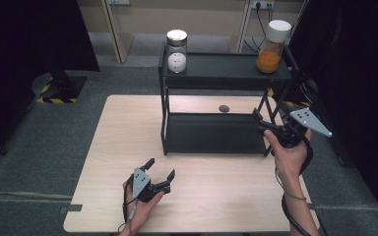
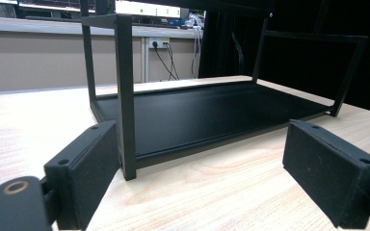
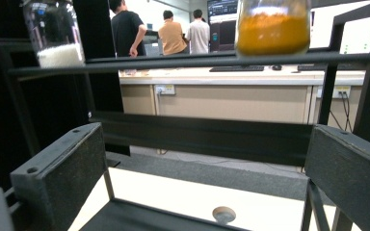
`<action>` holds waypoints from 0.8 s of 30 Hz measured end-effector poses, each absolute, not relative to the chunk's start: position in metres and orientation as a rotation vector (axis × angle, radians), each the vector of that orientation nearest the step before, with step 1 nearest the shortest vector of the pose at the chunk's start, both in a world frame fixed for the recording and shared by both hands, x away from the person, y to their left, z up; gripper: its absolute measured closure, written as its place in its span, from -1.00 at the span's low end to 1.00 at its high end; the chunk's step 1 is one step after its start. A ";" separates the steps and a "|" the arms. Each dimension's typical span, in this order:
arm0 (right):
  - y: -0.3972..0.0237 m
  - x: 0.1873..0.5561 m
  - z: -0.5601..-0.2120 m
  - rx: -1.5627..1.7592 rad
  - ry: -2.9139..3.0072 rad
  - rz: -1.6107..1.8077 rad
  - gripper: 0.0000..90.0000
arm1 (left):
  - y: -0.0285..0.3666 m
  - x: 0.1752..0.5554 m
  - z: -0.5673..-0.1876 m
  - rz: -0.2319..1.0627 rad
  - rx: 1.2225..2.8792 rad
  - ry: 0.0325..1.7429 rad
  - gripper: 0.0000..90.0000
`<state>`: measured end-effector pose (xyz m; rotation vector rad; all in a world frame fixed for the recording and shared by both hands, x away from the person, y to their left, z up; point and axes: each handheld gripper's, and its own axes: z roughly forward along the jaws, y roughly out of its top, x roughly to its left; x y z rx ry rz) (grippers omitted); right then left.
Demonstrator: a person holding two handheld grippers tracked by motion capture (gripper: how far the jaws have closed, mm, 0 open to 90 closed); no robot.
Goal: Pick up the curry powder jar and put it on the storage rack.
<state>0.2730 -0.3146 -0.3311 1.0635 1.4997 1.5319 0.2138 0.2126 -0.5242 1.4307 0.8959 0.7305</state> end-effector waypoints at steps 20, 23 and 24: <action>-0.317 0.249 -0.370 1.096 1.562 1.520 -0.97 | 0.212 0.213 -0.525 0.734 1.430 0.894 -0.72; -0.317 0.246 -0.376 1.104 1.573 1.516 -0.97 | 0.212 0.213 -0.525 0.734 1.429 0.894 -0.72; -0.318 0.245 -0.378 1.102 1.581 1.514 -0.97 | 0.212 0.213 -0.525 0.734 1.429 0.894 -0.72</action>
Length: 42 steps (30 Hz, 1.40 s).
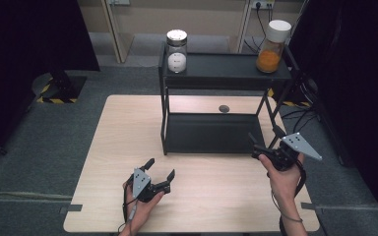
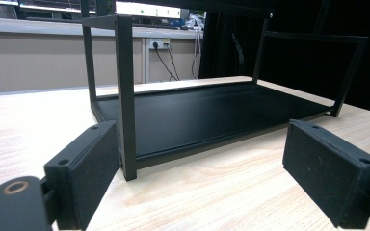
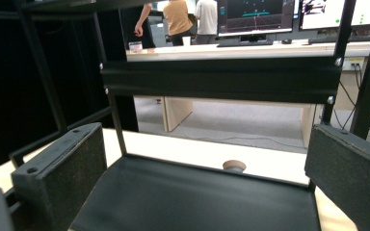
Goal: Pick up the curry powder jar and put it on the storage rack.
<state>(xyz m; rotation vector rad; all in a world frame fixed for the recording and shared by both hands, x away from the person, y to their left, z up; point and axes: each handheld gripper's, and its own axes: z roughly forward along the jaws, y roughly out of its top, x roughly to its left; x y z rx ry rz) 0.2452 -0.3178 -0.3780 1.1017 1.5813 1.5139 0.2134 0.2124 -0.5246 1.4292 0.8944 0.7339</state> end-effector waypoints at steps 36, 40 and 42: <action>-0.338 0.224 -0.446 1.213 1.723 1.428 -0.94 | 0.212 0.212 -0.525 0.742 1.427 0.890 -0.72; -0.339 0.222 -0.452 1.237 1.733 1.420 -0.94 | 0.212 0.213 -0.525 0.742 1.428 0.891 -0.72; -0.339 0.221 -0.455 1.242 1.734 1.418 -0.94 | 0.212 0.212 -0.525 0.743 1.428 0.890 -0.72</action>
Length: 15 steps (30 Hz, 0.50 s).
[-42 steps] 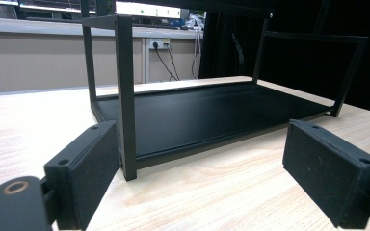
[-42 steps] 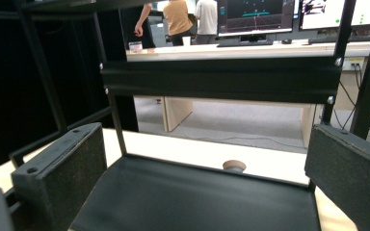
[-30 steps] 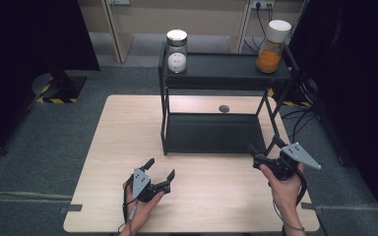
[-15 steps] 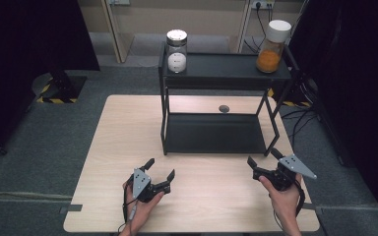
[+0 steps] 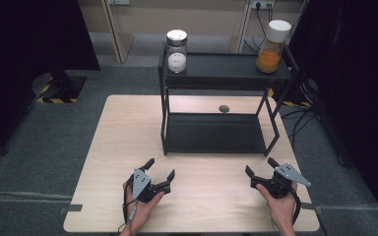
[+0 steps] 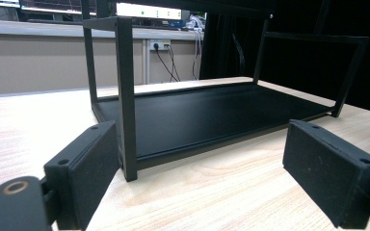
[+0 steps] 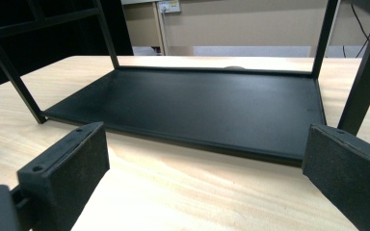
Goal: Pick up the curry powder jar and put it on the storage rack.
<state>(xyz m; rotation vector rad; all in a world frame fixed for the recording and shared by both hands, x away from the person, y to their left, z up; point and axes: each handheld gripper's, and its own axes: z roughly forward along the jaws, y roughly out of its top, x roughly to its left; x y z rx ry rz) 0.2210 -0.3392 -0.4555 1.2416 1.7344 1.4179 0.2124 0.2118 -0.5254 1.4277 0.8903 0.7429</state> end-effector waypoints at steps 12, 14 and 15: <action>-0.342 0.216 -0.465 1.244 1.731 1.410 -0.93 | 0.212 0.212 -0.526 0.743 1.426 0.890 -0.72; -0.342 0.216 -0.467 1.245 1.735 1.407 -0.93 | 0.212 0.212 -0.526 0.743 1.426 0.890 -0.72; -0.342 0.216 -0.467 1.249 1.737 1.406 -0.93 | 0.212 0.212 -0.526 0.744 1.425 0.890 -0.72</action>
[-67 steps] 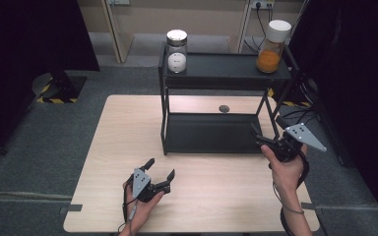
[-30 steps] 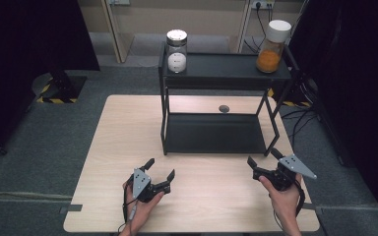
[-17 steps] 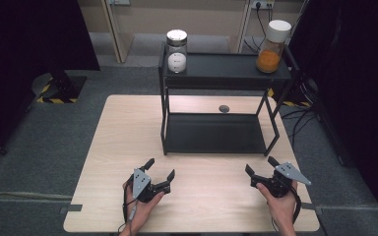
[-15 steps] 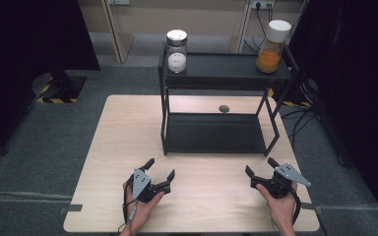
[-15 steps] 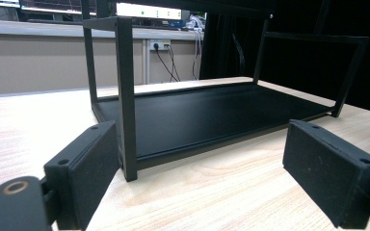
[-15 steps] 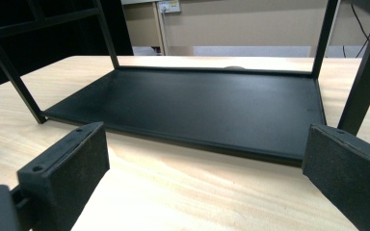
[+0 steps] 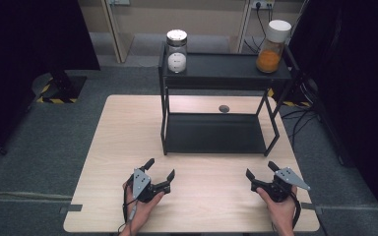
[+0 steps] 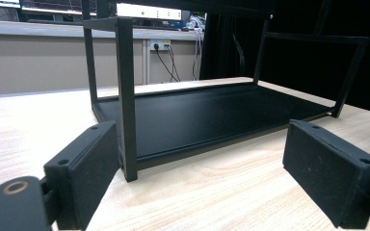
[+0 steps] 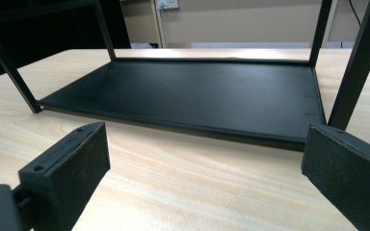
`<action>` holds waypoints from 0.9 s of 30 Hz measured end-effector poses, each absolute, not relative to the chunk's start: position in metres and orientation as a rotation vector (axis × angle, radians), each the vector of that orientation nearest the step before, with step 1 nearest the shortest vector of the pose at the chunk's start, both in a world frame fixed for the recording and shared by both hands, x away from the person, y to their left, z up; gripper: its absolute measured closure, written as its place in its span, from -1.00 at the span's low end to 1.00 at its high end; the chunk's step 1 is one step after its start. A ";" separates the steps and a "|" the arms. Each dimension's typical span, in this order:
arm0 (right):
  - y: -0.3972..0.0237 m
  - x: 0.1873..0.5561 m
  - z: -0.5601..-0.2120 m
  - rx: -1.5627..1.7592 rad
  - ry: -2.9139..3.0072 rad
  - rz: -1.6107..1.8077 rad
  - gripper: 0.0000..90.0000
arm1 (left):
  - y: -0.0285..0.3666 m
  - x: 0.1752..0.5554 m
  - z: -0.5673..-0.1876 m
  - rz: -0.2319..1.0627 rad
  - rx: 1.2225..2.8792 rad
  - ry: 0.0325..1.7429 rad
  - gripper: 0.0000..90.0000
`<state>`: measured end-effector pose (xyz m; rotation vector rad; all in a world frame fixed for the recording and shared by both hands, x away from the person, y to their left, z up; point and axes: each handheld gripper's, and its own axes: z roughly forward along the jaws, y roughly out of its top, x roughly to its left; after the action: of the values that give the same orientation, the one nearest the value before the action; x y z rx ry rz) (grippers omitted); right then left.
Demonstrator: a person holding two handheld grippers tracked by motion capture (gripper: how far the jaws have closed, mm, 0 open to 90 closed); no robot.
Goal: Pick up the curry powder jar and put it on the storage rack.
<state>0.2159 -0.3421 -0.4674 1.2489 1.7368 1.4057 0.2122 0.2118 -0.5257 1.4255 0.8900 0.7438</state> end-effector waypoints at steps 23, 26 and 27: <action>-0.342 0.203 -0.486 1.246 1.699 1.404 -0.91 | 0.212 0.212 -0.526 0.745 1.426 0.890 -0.72; -0.342 0.202 -0.486 1.243 1.697 1.402 -0.91 | 0.212 0.212 -0.526 0.744 1.427 0.889 -0.72; -0.342 0.202 -0.486 1.245 1.698 1.404 -0.91 | 0.212 0.212 -0.526 0.744 1.427 0.889 -0.72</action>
<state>0.2023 -0.3423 -0.4862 1.2451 1.6982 1.4037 0.2121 0.2117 -0.5256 1.4273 0.8892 0.7445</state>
